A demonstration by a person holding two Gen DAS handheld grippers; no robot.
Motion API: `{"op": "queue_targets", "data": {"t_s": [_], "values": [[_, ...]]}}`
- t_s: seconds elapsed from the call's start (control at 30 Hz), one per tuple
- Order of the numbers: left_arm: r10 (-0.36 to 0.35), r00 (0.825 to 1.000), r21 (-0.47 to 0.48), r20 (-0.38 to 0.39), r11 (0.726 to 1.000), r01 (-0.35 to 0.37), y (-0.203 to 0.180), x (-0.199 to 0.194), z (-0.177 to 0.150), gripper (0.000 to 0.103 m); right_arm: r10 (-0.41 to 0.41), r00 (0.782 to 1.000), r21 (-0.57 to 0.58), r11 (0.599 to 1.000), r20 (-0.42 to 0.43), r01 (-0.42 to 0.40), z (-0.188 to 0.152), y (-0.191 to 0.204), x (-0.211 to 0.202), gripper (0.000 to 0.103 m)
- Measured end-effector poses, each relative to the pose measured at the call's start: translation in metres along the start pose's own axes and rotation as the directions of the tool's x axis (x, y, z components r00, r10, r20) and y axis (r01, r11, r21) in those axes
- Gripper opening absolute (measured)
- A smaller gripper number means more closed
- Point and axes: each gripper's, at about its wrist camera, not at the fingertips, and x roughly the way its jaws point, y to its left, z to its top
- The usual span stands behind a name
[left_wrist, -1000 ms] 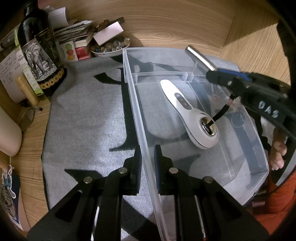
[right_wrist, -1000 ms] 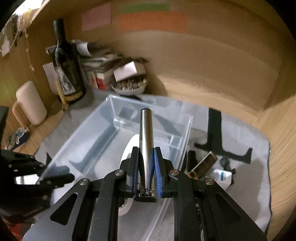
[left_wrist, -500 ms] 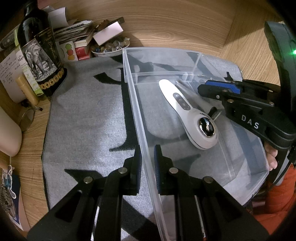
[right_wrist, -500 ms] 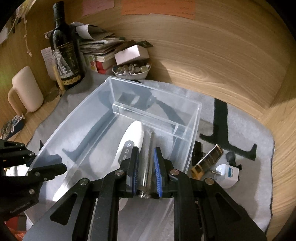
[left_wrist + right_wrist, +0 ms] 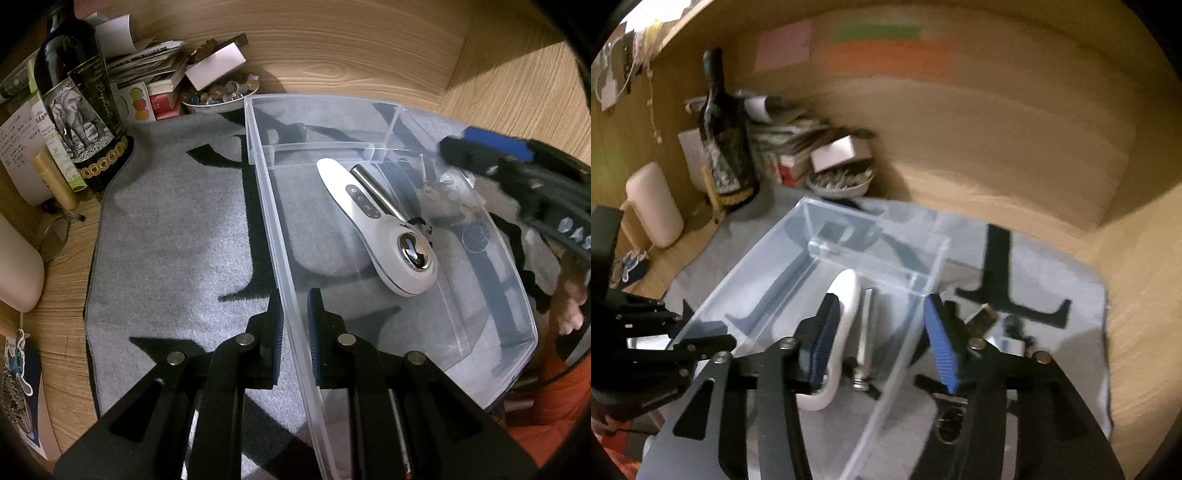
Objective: Organize rigid objects
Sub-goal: 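Carry the metal tube into the clear box and release it beside the white device, then grasp the bronze bell-shaped object on the rug with the right gripper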
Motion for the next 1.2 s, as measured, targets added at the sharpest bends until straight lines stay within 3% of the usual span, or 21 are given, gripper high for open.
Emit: {"op": "queue_targets", "data": {"t_s": [0.2, 0.43, 0.73, 1.03, 1.1, 1.2], "values": [[-0.003, 1.000, -0.005, 0.002, 1.000, 0.003, 0.000, -0.001, -0.002, 0.013, -0.115, 0.993, 0.054, 0.992, 0.008, 0.114, -0.008, -0.032, -0.022, 0.055], [-0.003, 1.000, -0.007, 0.002, 1.000, 0.003, 0.001, -0.001, -0.002, 0.013, -0.190, 0.979, 0.123, 0.972, -0.073, 0.198, -0.038, -0.066, -0.025, 0.056], [-0.002, 1.000, -0.008, 0.001, 1.000, 0.002, 0.001, -0.001, -0.002, 0.013, -0.113, 0.973, 0.158, 0.977, -0.200, 0.145, -0.076, -0.065, 0.007, 0.056], [-0.001, 1.000, -0.009, -0.002, 1.000, 0.001, 0.002, 0.000, -0.002, 0.013, -0.042, 0.961, 0.189, 0.977, -0.272, 0.096, -0.089, -0.065, 0.039, 0.056], [-0.001, 1.000, -0.011, -0.003, 1.000, 0.001, 0.002, 0.000, -0.002, 0.013, -0.051, 0.966, 0.184, 0.978, -0.255, 0.100, -0.091, -0.064, 0.039, 0.056], [-0.001, 1.000, -0.014, -0.008, 1.000, 0.001, 0.002, 0.003, -0.002, 0.013, -0.047, 0.969, 0.163, 0.983, -0.241, 0.088, -0.090, -0.060, 0.037, 0.037]]}}
